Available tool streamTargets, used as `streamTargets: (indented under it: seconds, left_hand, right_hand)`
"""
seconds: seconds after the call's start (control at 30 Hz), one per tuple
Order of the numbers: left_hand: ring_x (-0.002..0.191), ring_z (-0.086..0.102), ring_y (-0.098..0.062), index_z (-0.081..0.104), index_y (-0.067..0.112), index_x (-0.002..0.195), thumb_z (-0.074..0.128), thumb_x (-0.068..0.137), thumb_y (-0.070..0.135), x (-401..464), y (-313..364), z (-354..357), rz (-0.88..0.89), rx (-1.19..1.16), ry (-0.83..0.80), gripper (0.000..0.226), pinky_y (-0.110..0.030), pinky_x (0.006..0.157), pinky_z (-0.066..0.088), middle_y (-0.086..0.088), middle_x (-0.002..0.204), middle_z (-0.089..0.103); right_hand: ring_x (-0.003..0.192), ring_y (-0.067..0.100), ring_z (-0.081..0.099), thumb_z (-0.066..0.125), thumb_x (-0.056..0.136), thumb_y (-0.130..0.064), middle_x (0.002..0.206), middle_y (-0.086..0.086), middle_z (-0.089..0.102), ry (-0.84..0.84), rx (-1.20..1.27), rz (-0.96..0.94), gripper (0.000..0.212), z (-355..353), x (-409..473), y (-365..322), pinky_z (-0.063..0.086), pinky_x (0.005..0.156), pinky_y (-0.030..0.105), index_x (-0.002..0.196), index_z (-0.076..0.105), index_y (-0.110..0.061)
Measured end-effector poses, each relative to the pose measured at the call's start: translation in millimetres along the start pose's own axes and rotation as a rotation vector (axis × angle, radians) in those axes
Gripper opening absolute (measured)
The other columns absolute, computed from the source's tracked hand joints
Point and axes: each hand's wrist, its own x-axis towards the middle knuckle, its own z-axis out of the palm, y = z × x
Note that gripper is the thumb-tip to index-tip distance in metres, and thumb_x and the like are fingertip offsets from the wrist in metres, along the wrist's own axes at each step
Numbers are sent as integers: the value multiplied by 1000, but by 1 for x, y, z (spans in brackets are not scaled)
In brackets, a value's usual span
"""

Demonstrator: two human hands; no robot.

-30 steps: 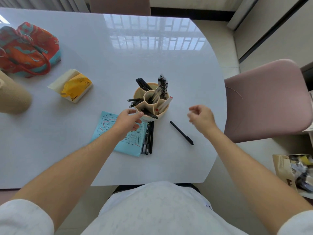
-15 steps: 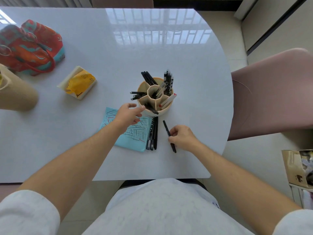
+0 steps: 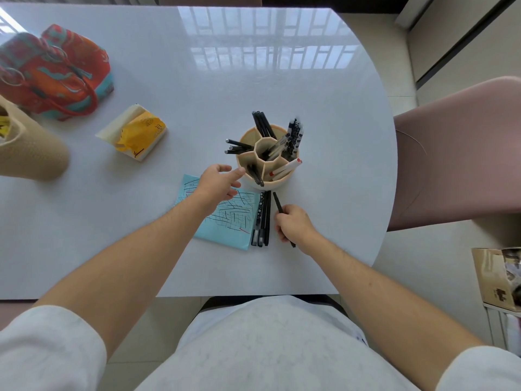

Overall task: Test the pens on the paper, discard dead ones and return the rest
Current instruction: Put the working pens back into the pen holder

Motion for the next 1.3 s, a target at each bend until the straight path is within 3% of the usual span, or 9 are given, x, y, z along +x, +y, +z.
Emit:
streamTargets:
  seconds: [0.13,0.3,0.6,0.7,0.77,0.9,1.07,1.17,1.3]
  left_hand:
    - [67,67,-15,53,17,125,76,83,46,2,-1,-1,1,7,-10,56,-30,63,54,-9,96,73]
    - [71,68,-17,52,17,125,75,84,46,2,0,-2,4,21,-17,55,-31,66,55,-9,97,73]
    - [69,66,-16,52,16,127,73,85,46,1,0,-2,4,30,-36,56,-30,65,55,-10,98,72]
    - [70,66,-16,52,17,127,74,85,48,1,-1,-1,2,34,-36,57,-30,66,55,-9,98,72]
    - [70,66,-16,52,17,127,74,85,48,2,-2,-1,-1,31,-36,57,-31,67,56,-9,98,72]
    - [72,68,-17,52,17,127,74,84,51,4,-5,-1,0,39,-33,59,-31,66,56,-8,97,73]
    - [70,69,-15,53,18,126,75,81,53,5,-7,0,-2,36,-27,60,-29,63,56,-7,95,74]
    - [72,70,-16,54,19,126,74,82,52,5,-6,0,0,43,-23,59,-28,62,56,-7,96,74]
    - [74,69,-18,54,18,126,74,83,51,1,-7,3,-5,42,-17,57,-30,65,56,-8,96,73]
  right_hand:
    - [76,23,62,58,88,-18,86,8,71,71,-73,-34,9,4,4,2,50,64,30,85,66,-16]
    - [68,9,58,76,82,-29,76,-3,64,169,-181,-96,18,13,5,0,38,52,24,79,61,-19]
    - [69,14,64,77,75,-27,76,-2,67,161,-297,-8,14,-6,9,8,44,52,24,75,66,-20]
    - [67,15,63,78,73,-26,73,-3,66,121,-153,13,14,-20,6,13,43,54,24,74,67,-17]
    - [59,16,55,74,79,-21,73,3,62,20,85,33,12,-28,0,15,38,51,25,79,66,-12]
    - [59,18,46,44,90,0,73,10,59,-105,503,85,18,-37,-12,12,31,49,29,80,55,-11]
    - [80,29,57,34,93,2,78,14,61,-259,750,65,25,-44,-22,11,47,80,39,88,56,-8]
    - [93,36,64,32,97,4,83,17,66,-331,861,31,29,-48,-25,9,48,98,49,97,60,-4]
    - [106,44,69,40,101,4,98,23,71,-408,904,-60,23,-56,-28,0,52,103,53,116,57,-2]
